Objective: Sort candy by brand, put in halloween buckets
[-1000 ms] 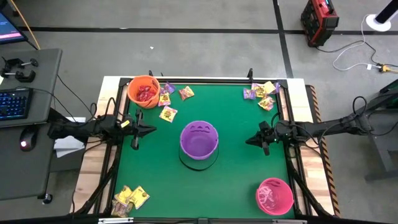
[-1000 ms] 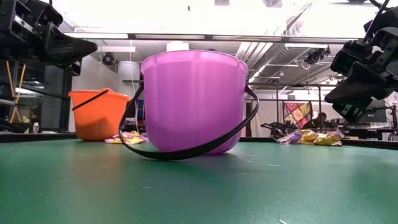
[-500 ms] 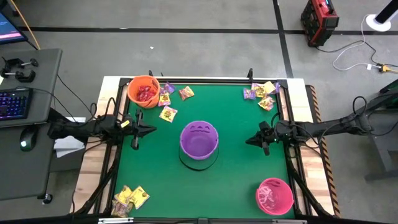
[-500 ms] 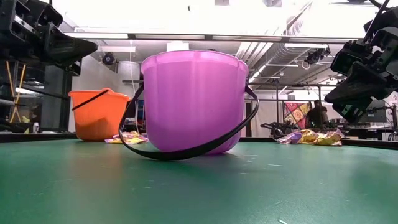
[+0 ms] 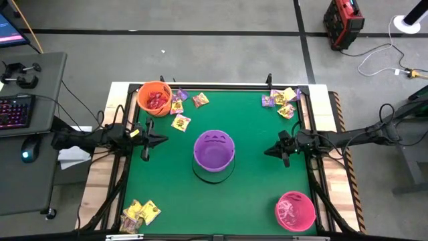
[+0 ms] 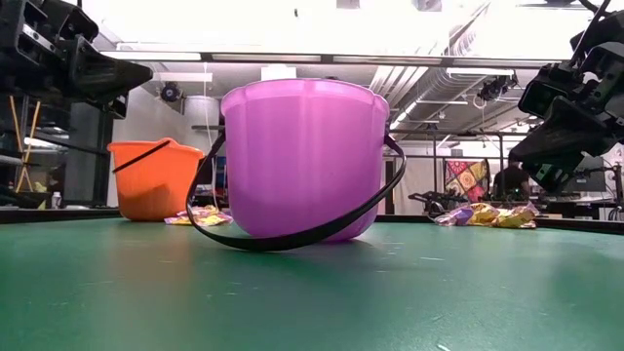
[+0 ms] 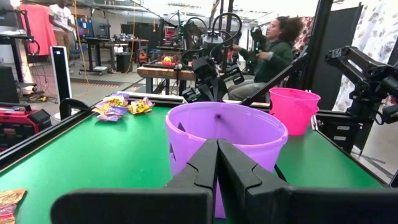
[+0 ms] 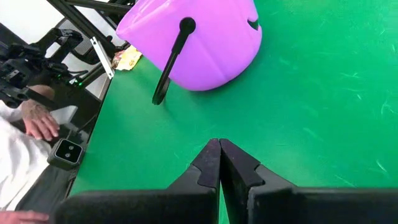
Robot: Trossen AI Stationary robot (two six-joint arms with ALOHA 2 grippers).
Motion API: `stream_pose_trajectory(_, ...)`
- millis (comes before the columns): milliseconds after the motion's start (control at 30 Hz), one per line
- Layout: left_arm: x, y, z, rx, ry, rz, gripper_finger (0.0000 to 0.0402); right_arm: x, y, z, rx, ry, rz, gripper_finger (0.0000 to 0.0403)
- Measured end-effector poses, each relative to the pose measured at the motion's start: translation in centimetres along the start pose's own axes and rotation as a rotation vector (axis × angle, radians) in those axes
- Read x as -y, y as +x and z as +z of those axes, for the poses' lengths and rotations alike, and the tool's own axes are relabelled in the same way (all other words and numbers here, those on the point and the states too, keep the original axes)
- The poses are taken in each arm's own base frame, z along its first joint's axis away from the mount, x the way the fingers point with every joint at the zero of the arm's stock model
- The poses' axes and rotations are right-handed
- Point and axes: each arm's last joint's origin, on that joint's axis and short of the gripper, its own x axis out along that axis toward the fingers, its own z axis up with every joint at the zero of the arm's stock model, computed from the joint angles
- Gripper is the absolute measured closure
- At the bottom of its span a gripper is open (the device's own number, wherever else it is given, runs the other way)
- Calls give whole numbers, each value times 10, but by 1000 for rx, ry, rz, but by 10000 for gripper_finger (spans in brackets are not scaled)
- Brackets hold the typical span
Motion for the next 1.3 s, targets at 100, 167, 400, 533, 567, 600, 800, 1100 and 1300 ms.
stream_pose_trajectory(100,0,0,0,-1,0,0,401,0,0,0,0,0,0,402)
stream_pose_trajectory(167,0,0,0,0,0,1,401,0,0,0,0,0,0,402)
stream_pose_trajectory(400,0,0,0,-1,0,0,401,0,0,0,0,0,0,402)
stream_pose_trajectory(533,0,0,0,-1,0,0,401,0,0,0,0,0,0,402)
stream_pose_trajectory(567,0,0,0,-1,0,0,401,0,0,0,0,0,0,402)
stream_pose_trajectory(600,0,0,0,-1,0,0,401,0,0,0,0,0,0,402)
stream_pose_trajectory(800,0,0,0,-1,0,0,401,0,0,0,0,-1,0,402)
stream_pose_trajectory(1100,0,0,0,-1,0,0,401,0,0,0,-1,-106,1,402)
stream_pose_trajectory(1300,0,0,0,0,0,0,401,1,0,3,64,-234,-63,402)
